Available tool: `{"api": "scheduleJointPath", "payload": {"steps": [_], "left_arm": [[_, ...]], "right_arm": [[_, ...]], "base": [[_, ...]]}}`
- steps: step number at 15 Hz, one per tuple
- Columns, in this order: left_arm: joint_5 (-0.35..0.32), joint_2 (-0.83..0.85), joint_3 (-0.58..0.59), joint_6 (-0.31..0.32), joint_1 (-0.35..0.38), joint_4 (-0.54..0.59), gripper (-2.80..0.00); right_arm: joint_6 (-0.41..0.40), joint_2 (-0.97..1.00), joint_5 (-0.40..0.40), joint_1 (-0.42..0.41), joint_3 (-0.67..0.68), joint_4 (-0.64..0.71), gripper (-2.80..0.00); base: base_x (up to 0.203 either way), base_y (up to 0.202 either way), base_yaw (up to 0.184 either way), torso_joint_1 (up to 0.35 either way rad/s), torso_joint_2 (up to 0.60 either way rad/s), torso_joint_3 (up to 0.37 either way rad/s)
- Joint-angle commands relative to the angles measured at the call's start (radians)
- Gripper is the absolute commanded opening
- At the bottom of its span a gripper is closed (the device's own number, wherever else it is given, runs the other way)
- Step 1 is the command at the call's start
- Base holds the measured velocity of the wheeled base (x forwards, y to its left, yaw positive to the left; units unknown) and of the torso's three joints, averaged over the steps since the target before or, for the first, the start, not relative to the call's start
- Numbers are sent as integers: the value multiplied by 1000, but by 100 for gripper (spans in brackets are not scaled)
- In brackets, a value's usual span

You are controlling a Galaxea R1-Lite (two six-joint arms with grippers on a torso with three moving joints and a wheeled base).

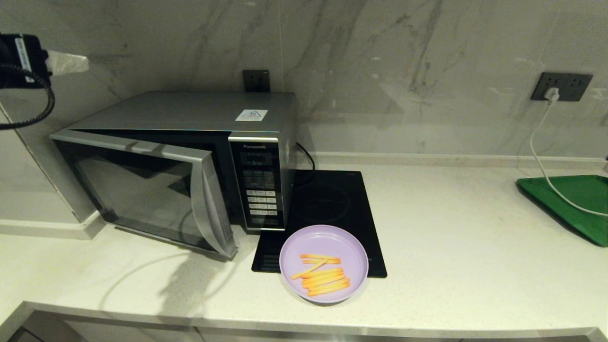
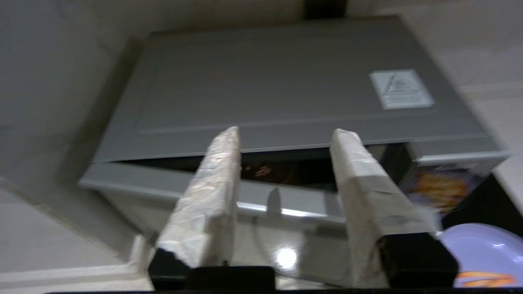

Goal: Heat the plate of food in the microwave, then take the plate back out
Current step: Open the microwave oven

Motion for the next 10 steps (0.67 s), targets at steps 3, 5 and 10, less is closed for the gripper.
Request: {"api": "scheduleJointPath", "payload": {"steps": [3, 5, 10], "left_arm": [[14, 190, -368, -69, -75, 436, -280], [92, 205, -363, -91, -122, 550, -280], [156, 163, -351, -268, -225, 641, -280]], "right_arm": [[1, 0, 0, 0, 0, 0, -280], [1, 0, 0, 0, 1, 0, -280], [1, 0, 0, 0, 0, 0, -280]], "base": [[0, 0, 0, 0, 0, 0], [0, 0, 0, 0, 0, 0], [0, 0, 0, 0, 0, 0]]}}
